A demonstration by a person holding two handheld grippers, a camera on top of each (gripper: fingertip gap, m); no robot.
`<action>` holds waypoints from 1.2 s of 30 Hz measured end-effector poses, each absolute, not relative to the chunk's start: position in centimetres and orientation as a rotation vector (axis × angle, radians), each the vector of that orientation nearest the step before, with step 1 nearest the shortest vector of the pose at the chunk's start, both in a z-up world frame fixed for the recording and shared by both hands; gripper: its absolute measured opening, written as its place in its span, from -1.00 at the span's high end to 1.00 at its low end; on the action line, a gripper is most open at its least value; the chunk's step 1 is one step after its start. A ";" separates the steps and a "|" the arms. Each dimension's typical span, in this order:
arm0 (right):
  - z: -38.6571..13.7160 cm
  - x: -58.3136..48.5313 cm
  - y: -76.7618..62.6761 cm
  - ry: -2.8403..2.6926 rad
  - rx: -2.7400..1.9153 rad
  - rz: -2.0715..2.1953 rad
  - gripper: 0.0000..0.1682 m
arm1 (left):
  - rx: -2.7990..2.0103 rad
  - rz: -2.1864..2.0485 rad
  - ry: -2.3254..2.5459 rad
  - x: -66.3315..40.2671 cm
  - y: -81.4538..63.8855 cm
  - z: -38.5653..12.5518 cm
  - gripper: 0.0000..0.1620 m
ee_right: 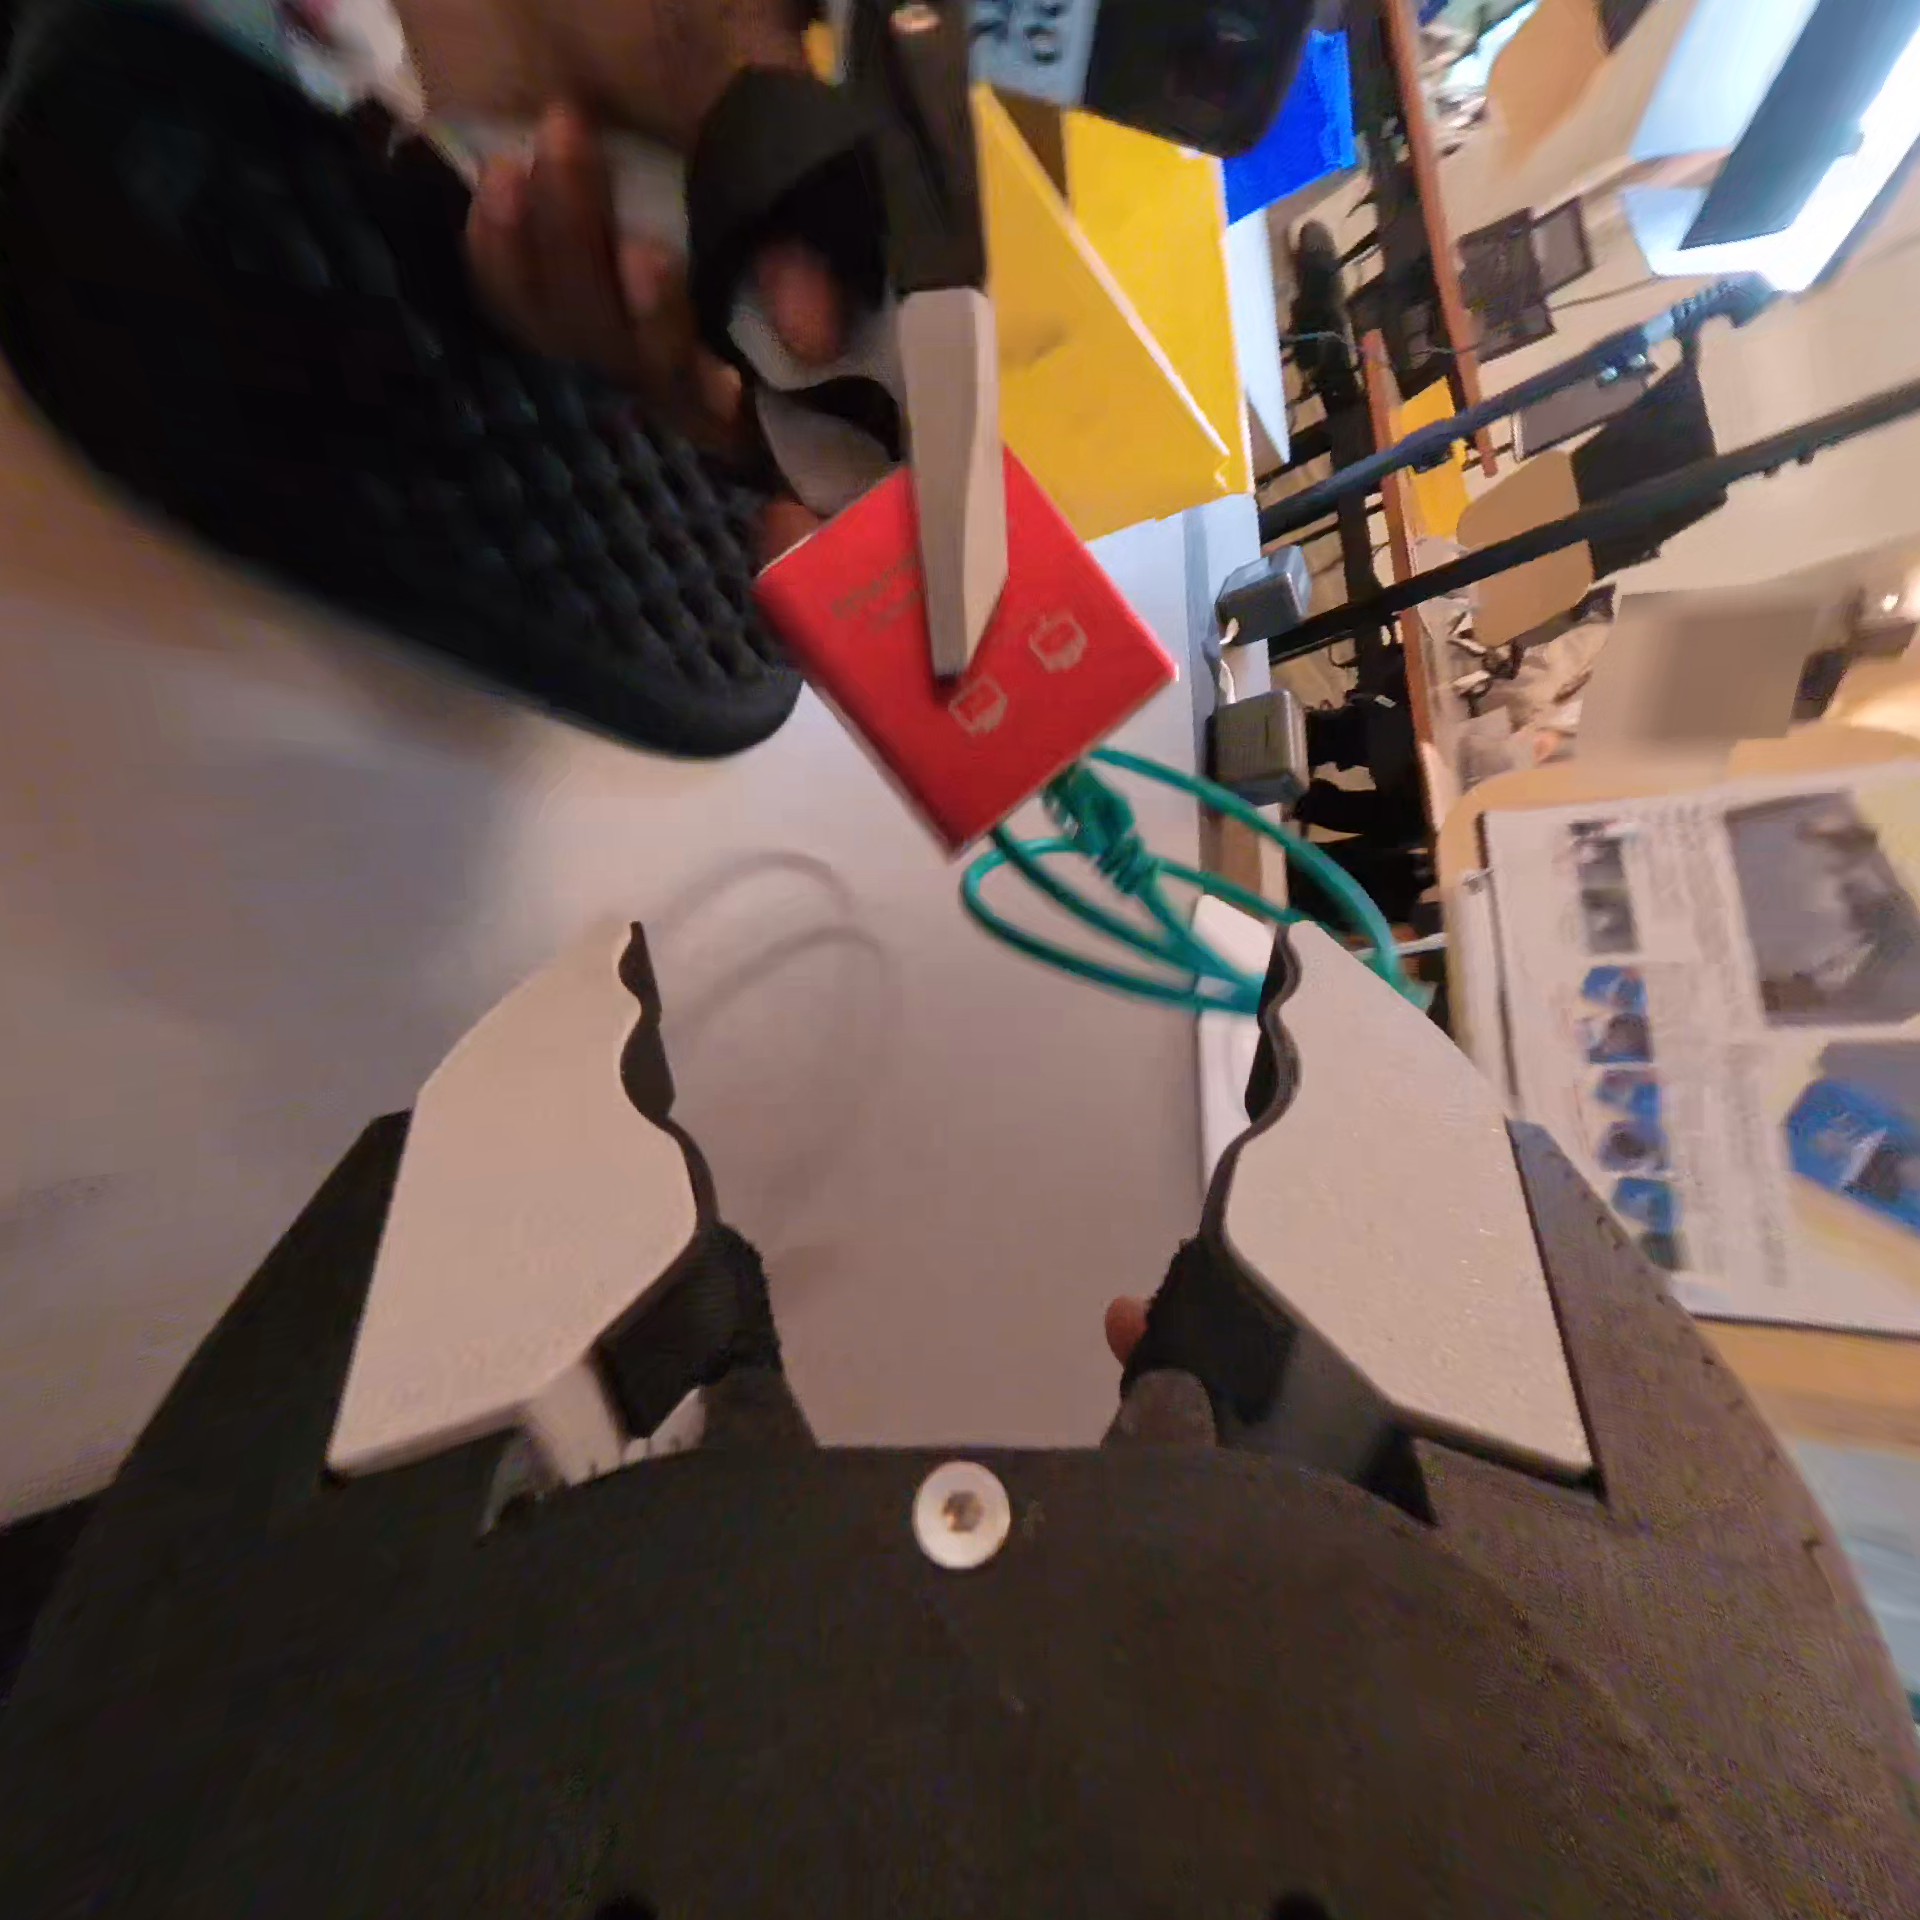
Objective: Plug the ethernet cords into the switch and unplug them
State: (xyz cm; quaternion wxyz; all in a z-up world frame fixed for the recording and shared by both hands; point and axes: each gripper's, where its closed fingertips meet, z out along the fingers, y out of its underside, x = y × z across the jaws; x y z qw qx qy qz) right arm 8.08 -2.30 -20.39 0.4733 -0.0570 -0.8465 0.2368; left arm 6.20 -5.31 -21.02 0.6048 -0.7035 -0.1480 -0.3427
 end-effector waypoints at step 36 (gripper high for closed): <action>-32.5 12.7 1.9 -2.808 -0.471 0.369 0.12 | -1.899 0.287 -0.440 -6.0 -20.8 -16.6 0.28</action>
